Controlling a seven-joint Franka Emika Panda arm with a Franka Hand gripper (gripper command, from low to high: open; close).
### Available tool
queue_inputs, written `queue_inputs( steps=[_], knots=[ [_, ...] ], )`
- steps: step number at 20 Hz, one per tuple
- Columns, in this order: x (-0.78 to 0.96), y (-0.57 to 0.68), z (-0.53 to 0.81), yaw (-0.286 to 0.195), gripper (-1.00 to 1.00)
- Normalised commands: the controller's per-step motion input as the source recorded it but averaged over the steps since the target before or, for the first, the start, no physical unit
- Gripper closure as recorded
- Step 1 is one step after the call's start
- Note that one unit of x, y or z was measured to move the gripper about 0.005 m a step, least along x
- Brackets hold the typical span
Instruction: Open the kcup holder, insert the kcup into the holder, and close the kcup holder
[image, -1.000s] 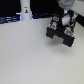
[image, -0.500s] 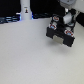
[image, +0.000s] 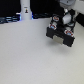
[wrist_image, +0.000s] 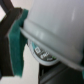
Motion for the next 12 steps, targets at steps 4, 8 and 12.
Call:
queue_inputs(
  steps=[4, 8, 12],
  knots=[
    [0.11, -0.14, 0.0, 0.002, 1.0],
    [0.16, -0.17, -0.06, 0.005, 1.0],
    [0.02, -0.28, -0.16, 0.0, 1.0]
  ],
)
